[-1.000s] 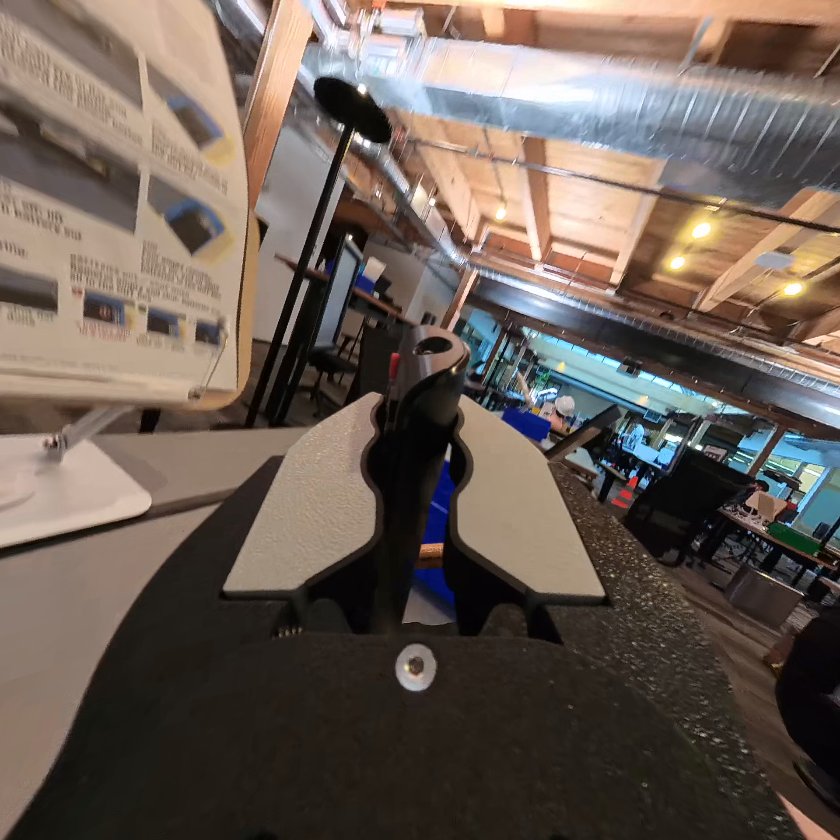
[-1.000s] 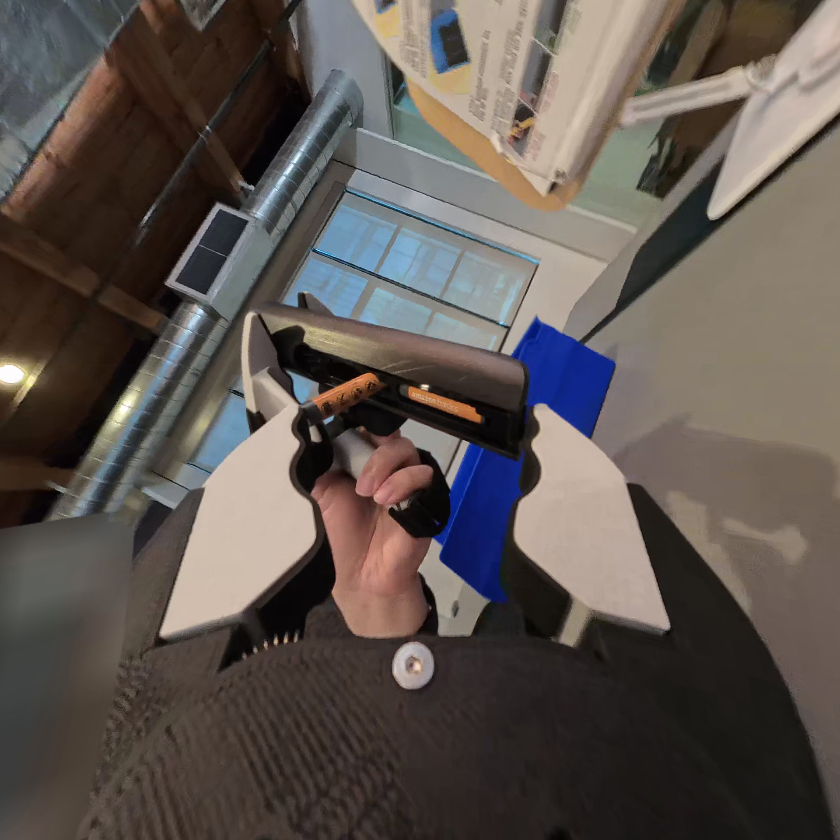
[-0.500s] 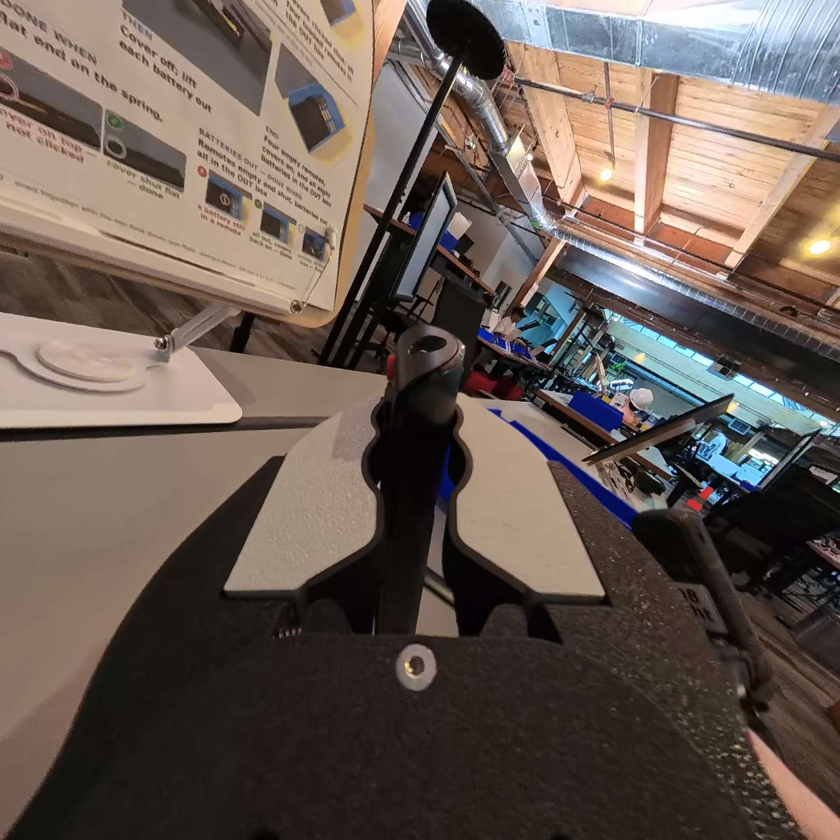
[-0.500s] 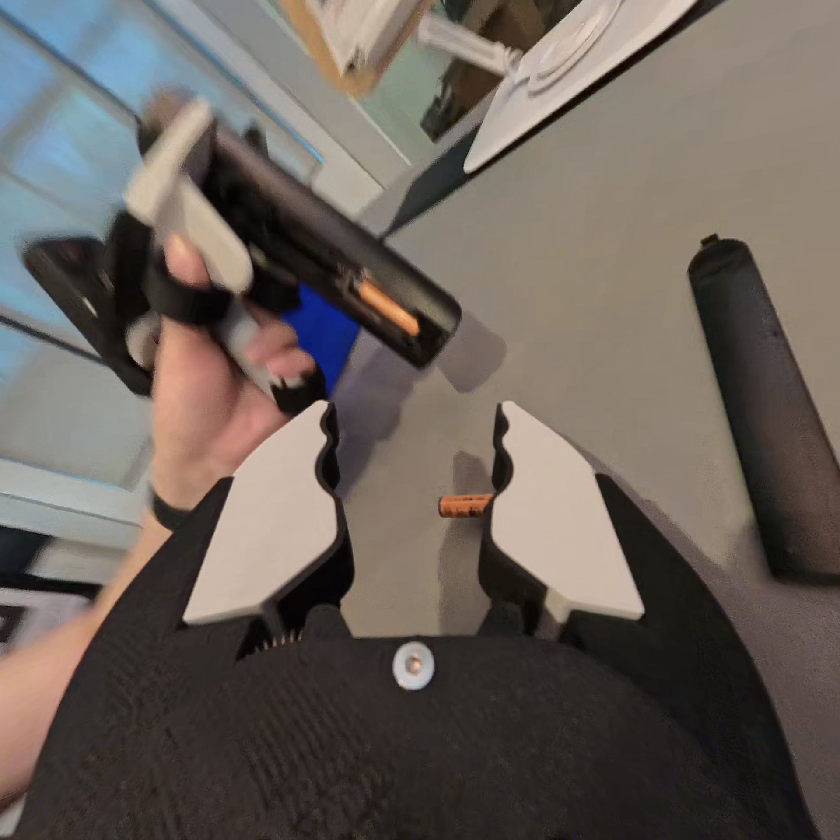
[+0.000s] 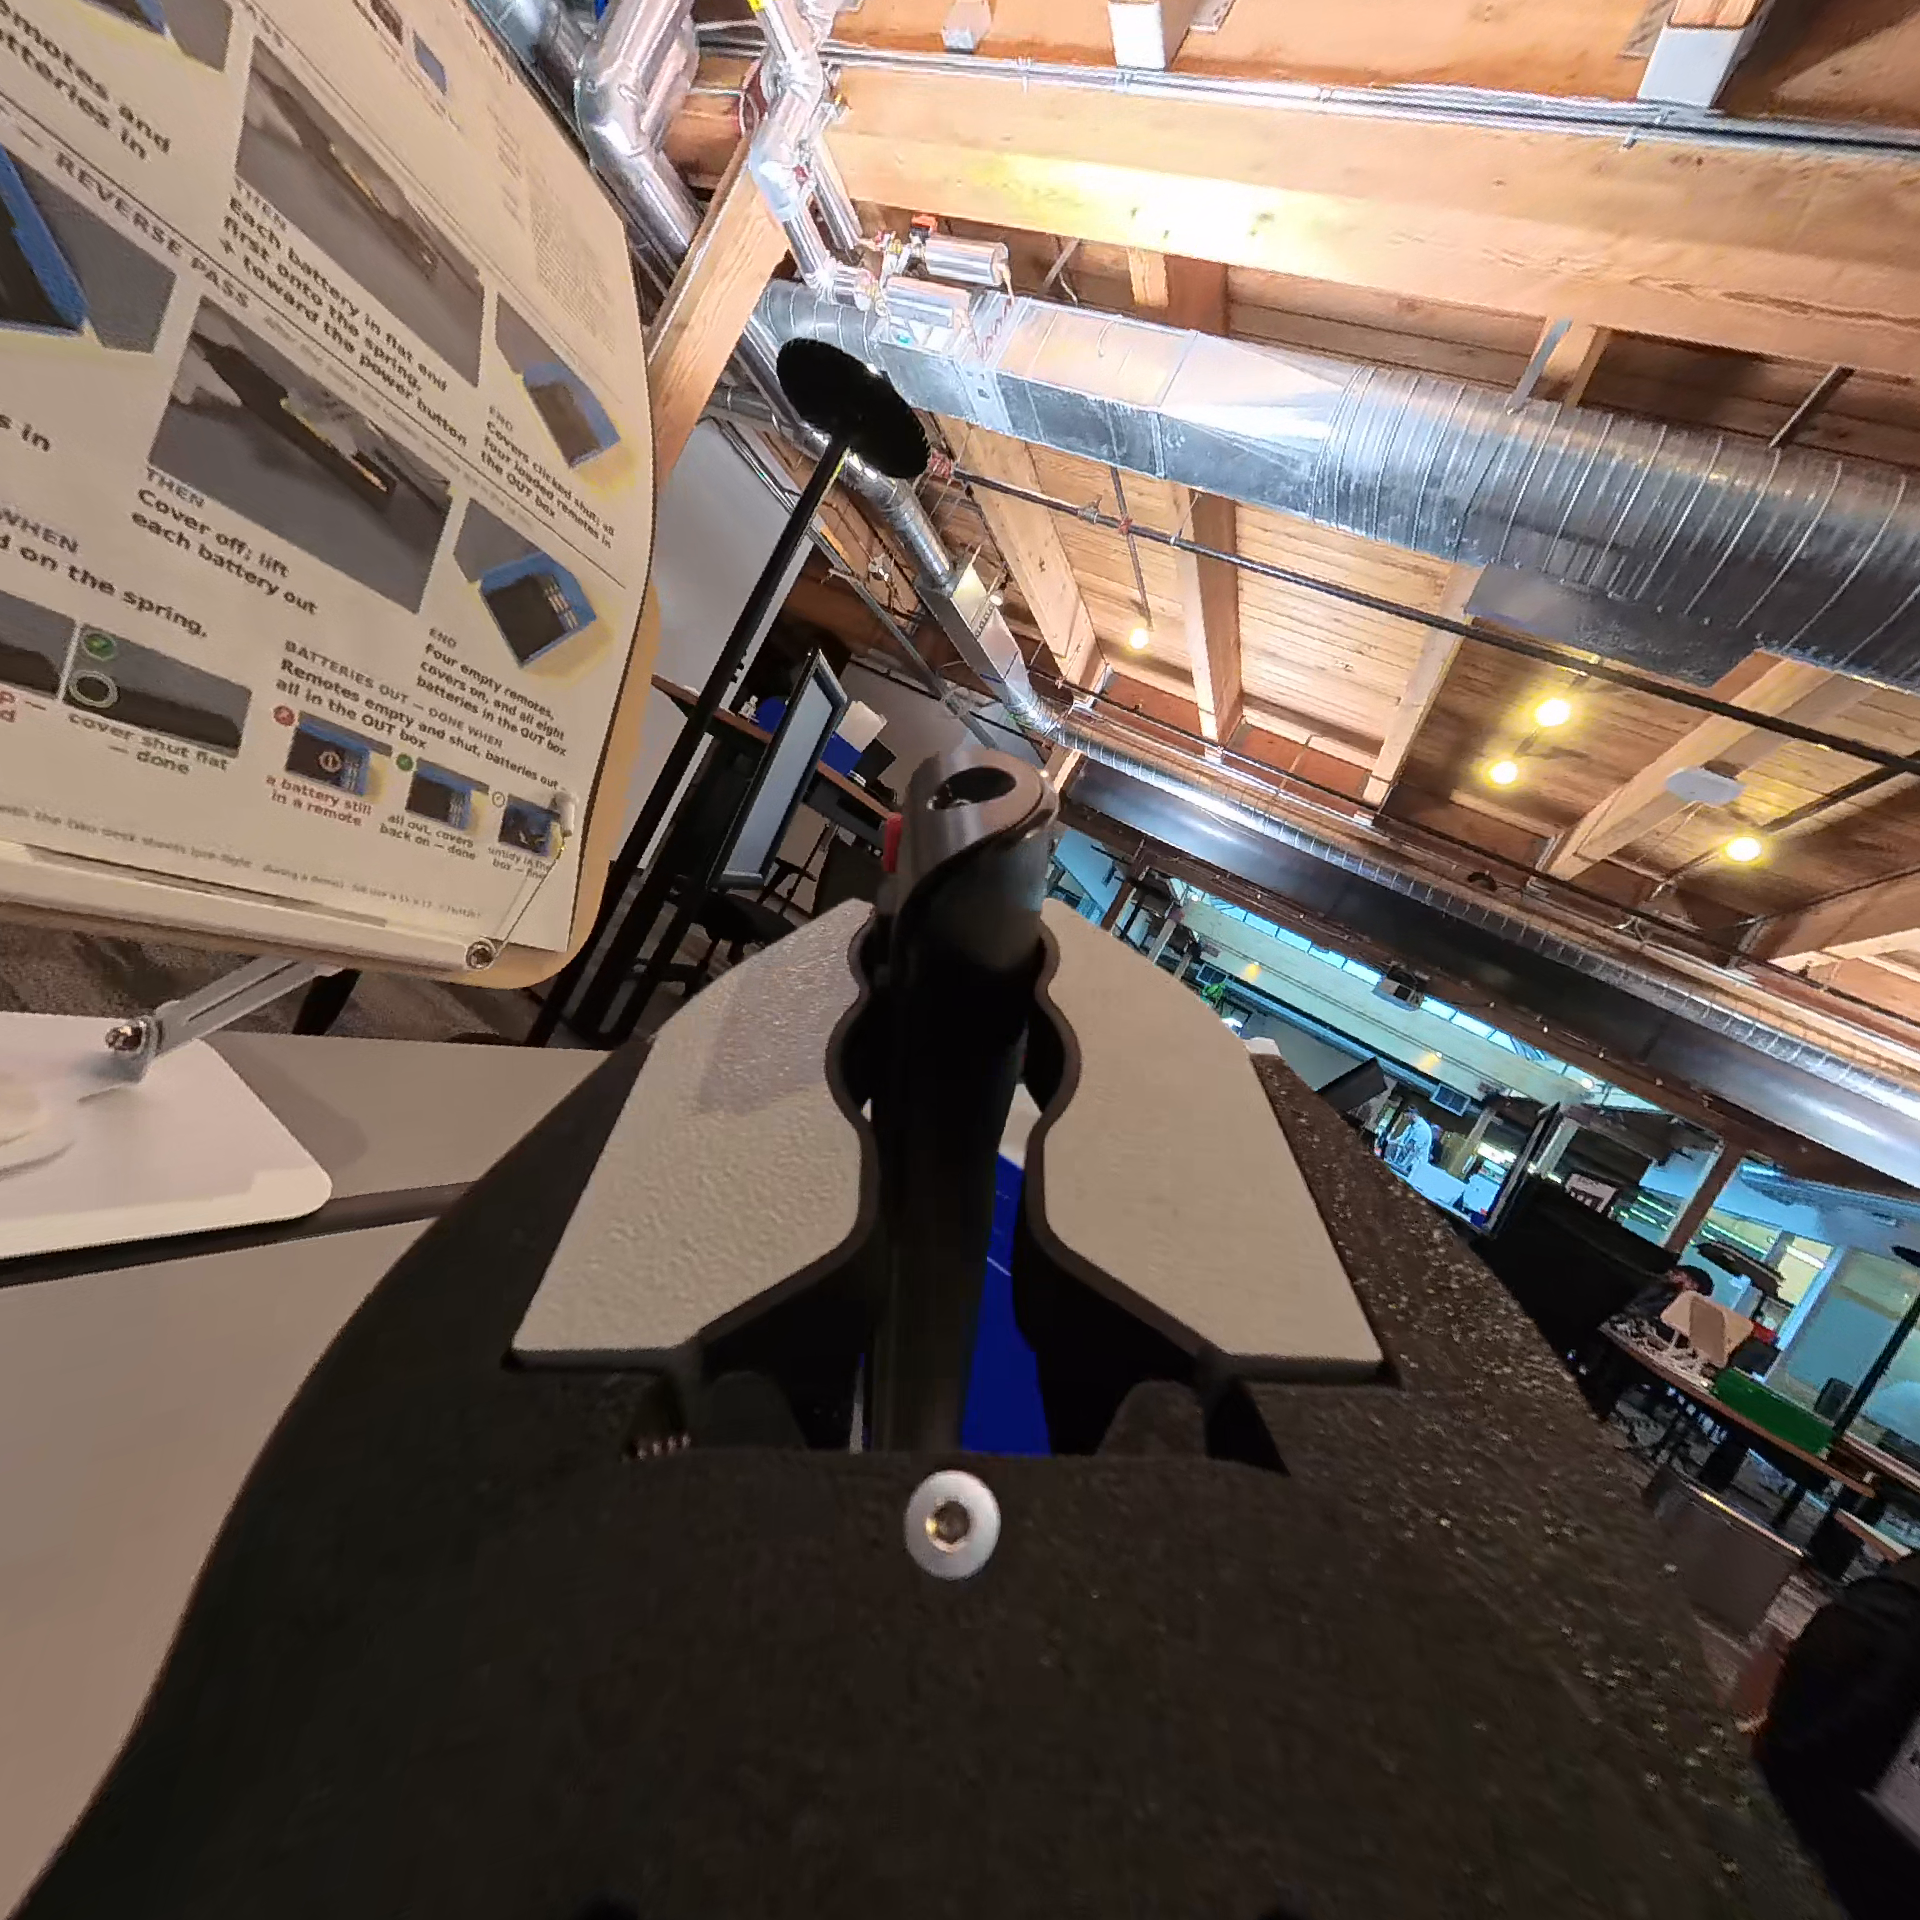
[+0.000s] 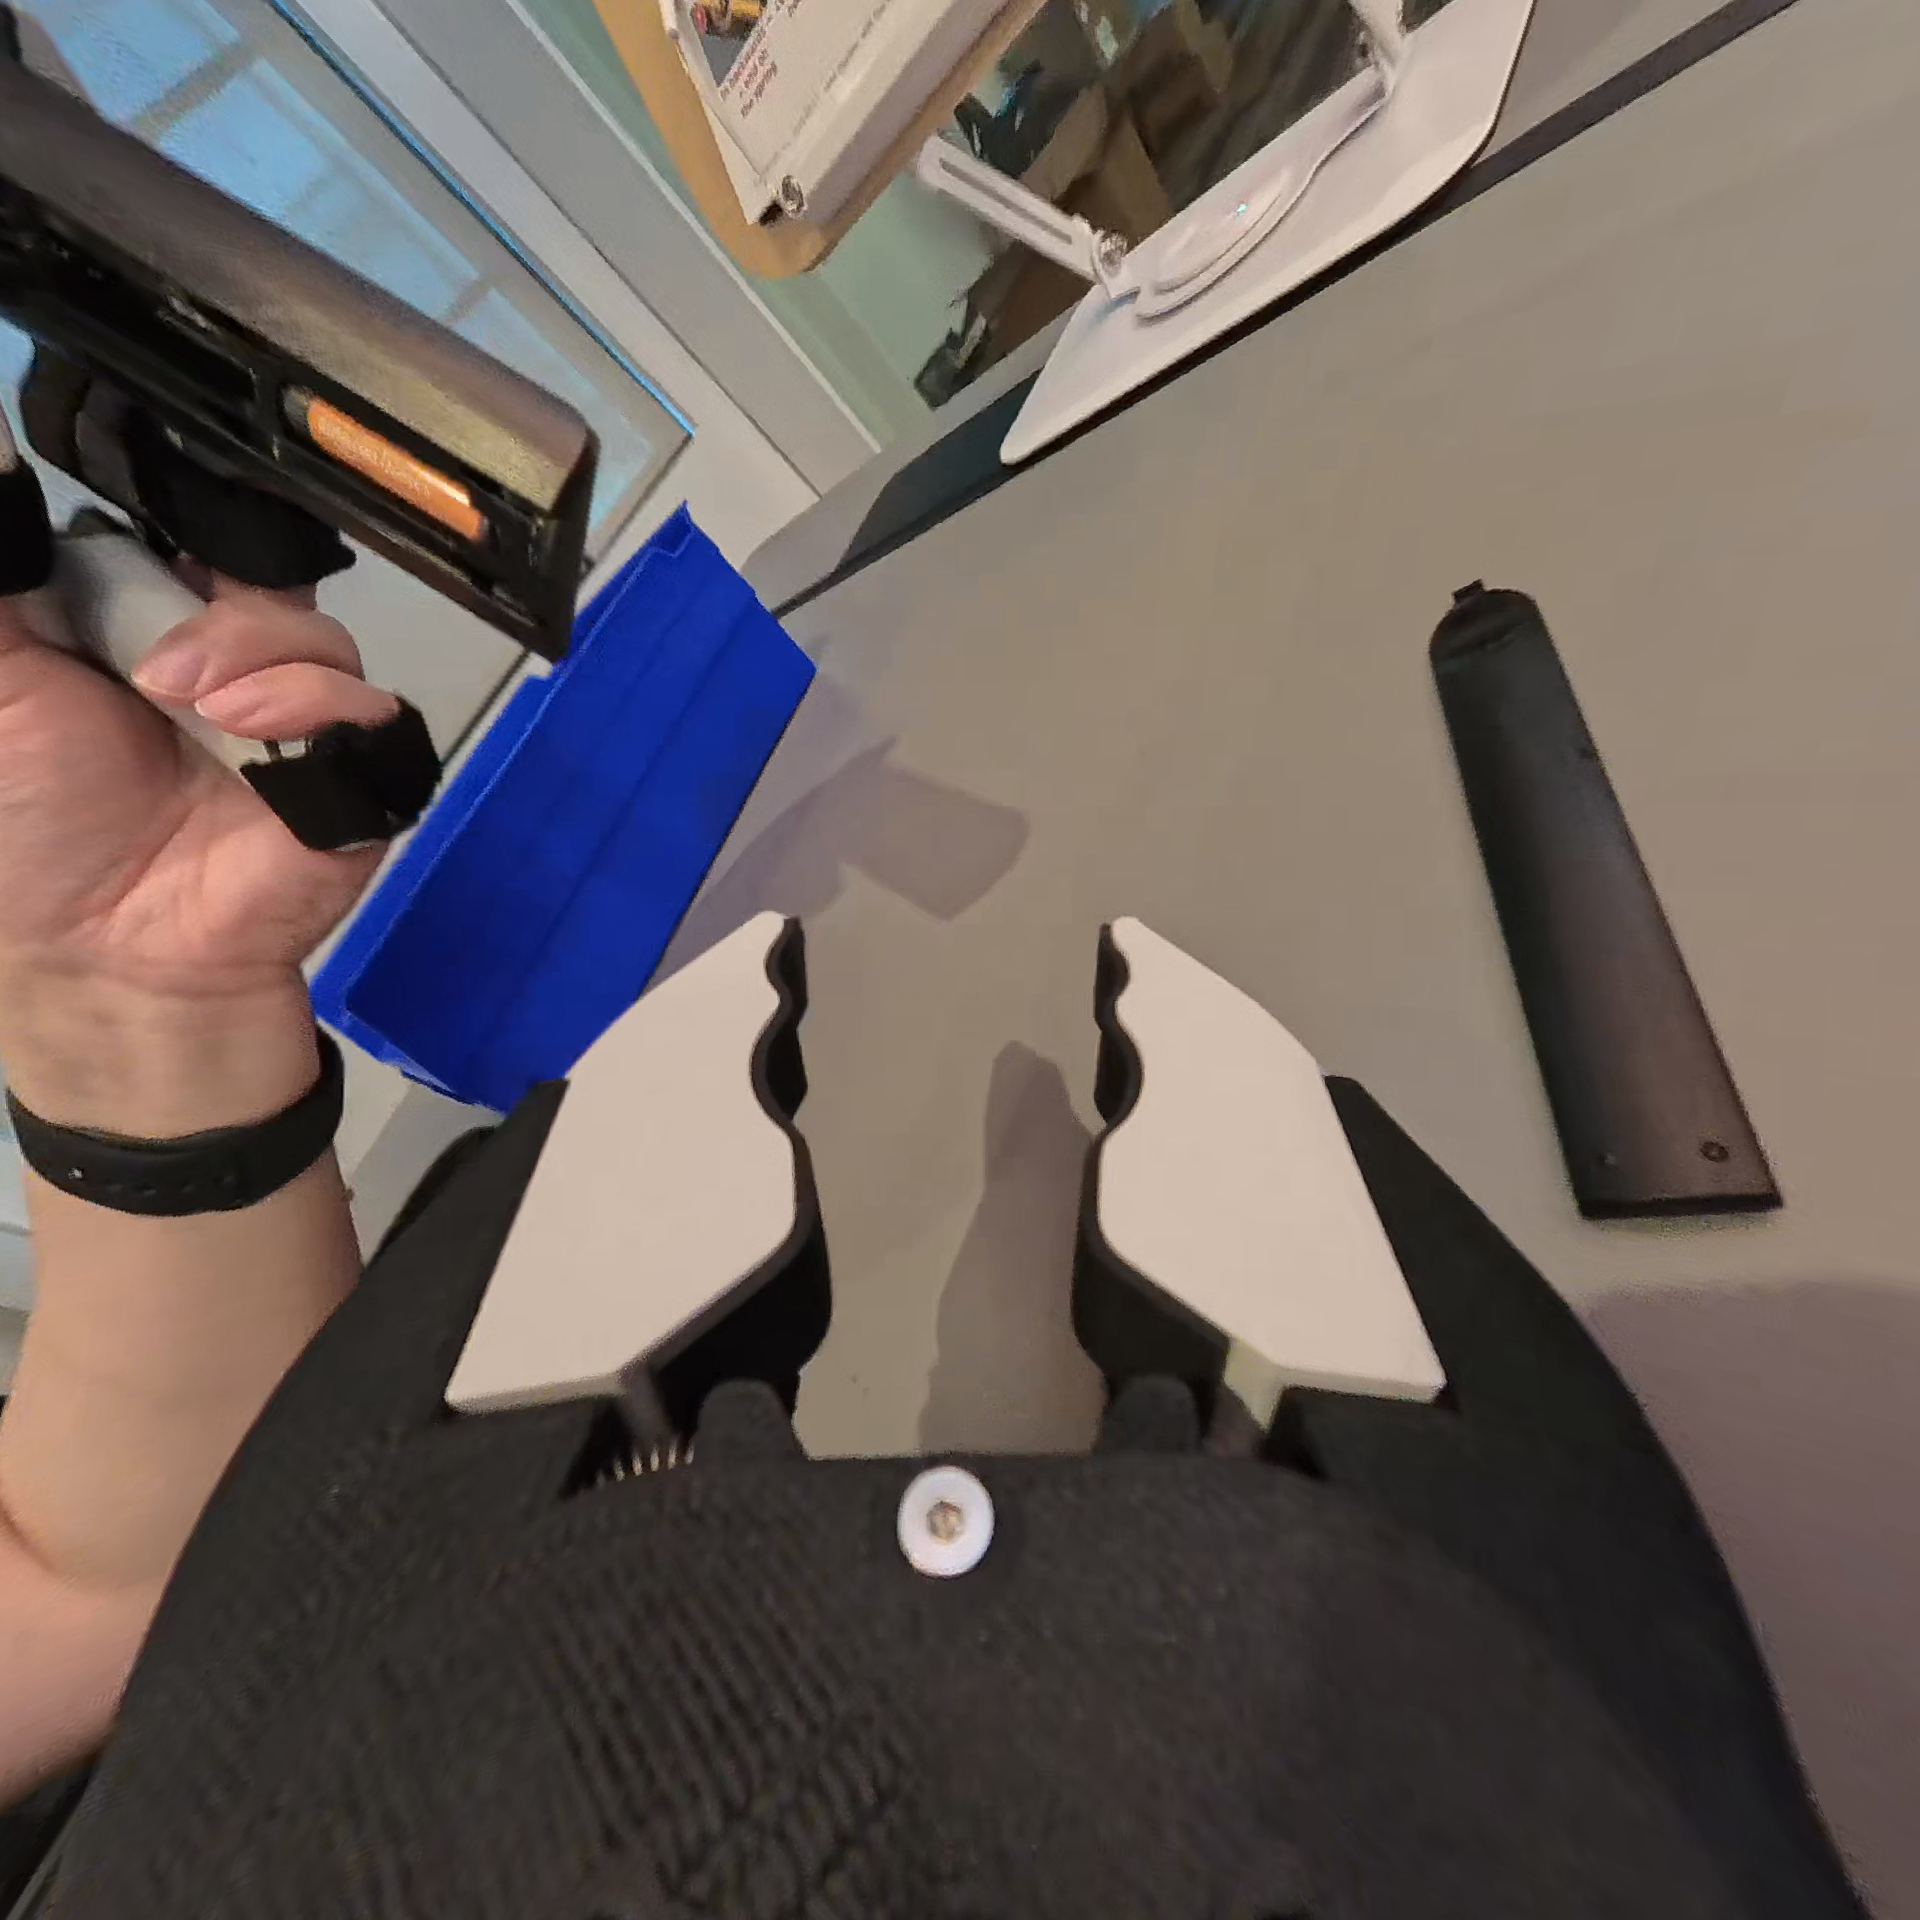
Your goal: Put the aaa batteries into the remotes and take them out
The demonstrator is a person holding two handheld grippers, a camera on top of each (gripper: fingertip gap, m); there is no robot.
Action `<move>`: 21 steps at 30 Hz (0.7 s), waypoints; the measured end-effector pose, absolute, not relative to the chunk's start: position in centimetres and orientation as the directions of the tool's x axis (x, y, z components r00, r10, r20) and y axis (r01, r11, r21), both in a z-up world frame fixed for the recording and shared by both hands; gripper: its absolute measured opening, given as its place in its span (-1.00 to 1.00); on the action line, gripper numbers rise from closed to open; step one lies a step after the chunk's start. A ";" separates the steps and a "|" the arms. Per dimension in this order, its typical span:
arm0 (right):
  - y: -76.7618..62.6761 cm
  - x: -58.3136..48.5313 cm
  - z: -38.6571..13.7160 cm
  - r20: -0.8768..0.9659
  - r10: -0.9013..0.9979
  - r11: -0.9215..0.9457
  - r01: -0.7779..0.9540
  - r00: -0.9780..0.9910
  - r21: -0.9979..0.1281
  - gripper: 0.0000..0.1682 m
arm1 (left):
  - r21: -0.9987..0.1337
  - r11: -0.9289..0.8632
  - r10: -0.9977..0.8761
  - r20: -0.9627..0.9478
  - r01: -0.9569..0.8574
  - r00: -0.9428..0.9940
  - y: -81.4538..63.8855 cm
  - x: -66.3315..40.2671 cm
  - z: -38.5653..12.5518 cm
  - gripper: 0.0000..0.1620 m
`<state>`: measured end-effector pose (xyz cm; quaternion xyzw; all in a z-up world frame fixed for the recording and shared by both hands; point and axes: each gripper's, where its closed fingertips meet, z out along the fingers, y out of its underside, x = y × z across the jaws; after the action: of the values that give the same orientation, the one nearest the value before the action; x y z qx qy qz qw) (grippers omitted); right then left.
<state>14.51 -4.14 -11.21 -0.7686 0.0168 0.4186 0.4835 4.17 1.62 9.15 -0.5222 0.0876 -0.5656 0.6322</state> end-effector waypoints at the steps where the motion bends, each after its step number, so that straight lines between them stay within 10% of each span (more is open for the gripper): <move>1: -4.0 14.6 -10.8 -0.665 0.371 -0.502 -0.463 0.648 -0.731 -0.36 | -0.758 -0.184 -0.808 0.480 0.626 0.343 1.6 4.1 9.3 -0.70; 9: -5.1 14.5 -3.5 -0.568 0.514 -0.336 -0.459 0.643 -0.823 -0.43 | -0.728 -0.178 -0.832 0.470 0.662 0.294 0.7 3.2 11.2 -0.71; 21: -3.9 10.4 1.6 -0.766 0.507 -0.472 -0.616 0.396 -0.631 -0.32 | -0.695 -0.053 -0.890 0.359 0.717 0.282 -2.5 2.8 14.1 -0.71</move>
<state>10.36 -3.88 1.60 -0.6600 0.0412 0.5480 0.5122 2.78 -2.55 14.14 -0.4219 0.1022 -0.5904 0.6804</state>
